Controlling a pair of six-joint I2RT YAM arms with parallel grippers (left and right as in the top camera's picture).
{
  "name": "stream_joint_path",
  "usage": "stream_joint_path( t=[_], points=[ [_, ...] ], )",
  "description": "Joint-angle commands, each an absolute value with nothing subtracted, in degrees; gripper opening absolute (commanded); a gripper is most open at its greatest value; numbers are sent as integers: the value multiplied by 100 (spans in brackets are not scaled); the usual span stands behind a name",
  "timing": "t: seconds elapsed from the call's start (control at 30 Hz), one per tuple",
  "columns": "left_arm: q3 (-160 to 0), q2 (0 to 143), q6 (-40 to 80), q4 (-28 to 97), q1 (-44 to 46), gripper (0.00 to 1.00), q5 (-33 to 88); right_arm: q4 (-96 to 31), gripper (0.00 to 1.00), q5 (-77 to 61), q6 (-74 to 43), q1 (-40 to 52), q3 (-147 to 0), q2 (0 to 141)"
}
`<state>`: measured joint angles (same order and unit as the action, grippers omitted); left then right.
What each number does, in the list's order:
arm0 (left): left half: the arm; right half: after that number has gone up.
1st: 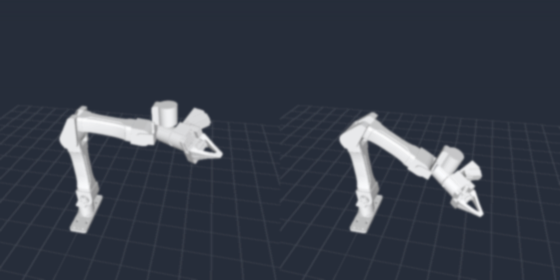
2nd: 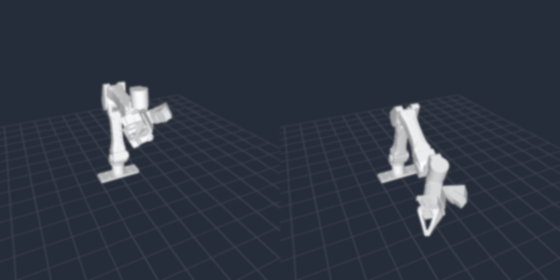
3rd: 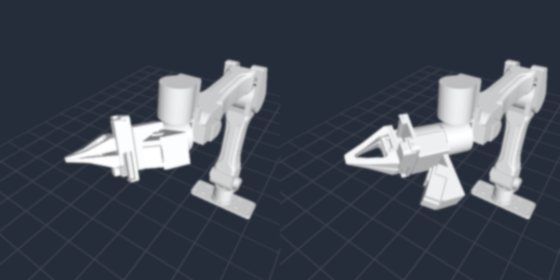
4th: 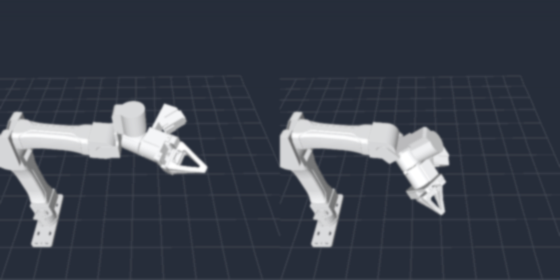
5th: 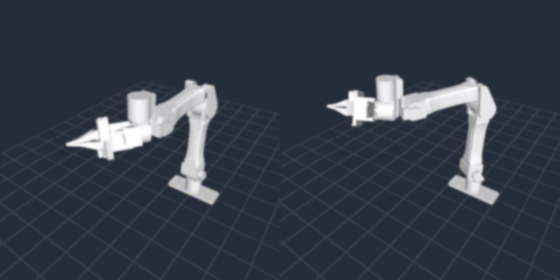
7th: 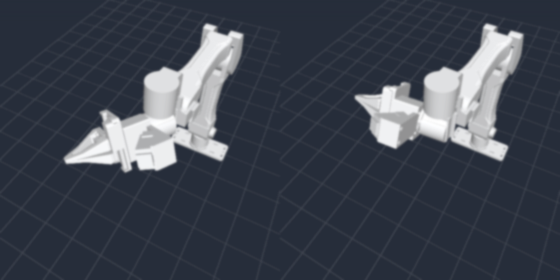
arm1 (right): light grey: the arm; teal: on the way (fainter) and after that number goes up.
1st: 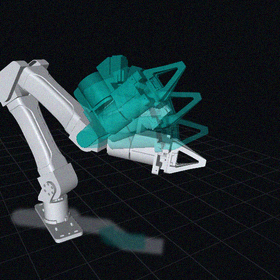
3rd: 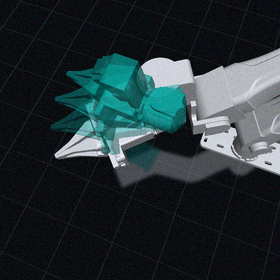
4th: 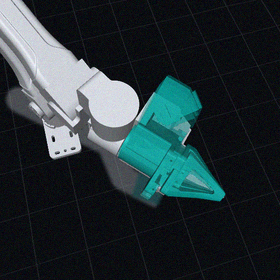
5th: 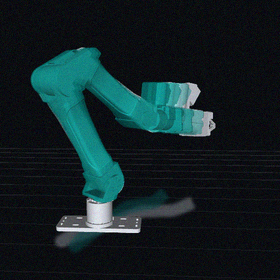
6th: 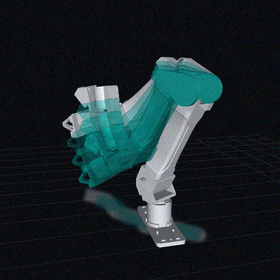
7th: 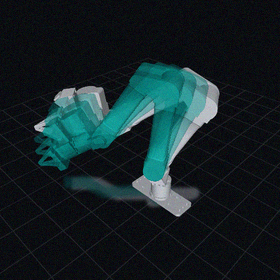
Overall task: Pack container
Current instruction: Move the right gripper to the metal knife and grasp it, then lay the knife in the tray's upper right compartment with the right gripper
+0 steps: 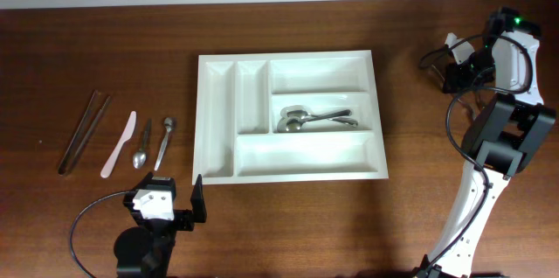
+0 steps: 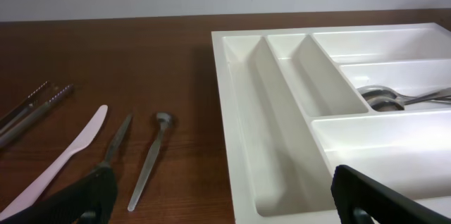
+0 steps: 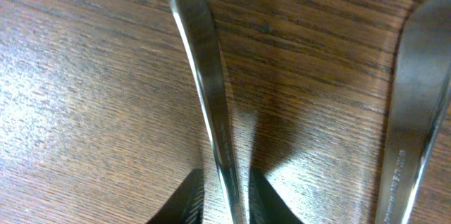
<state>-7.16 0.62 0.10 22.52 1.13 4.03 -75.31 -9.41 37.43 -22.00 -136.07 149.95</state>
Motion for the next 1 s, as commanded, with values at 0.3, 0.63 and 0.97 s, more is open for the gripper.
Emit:
stream_joint_path(
  t=[0.3, 0.63, 0.97],
  points=[
    [-674, 34, 43, 2233, 134, 99, 360, -7498, 4, -947, 3468, -2213, -13603, 15305],
    [-674, 34, 43, 2233, 134, 99, 360, -7926, 4, -1498, 3378, -1632, -15283, 15124],
    [-674, 34, 43, 2233, 134, 99, 360, -8018, 4, -2043, 3706, -176, -16505, 14927]
  ],
)
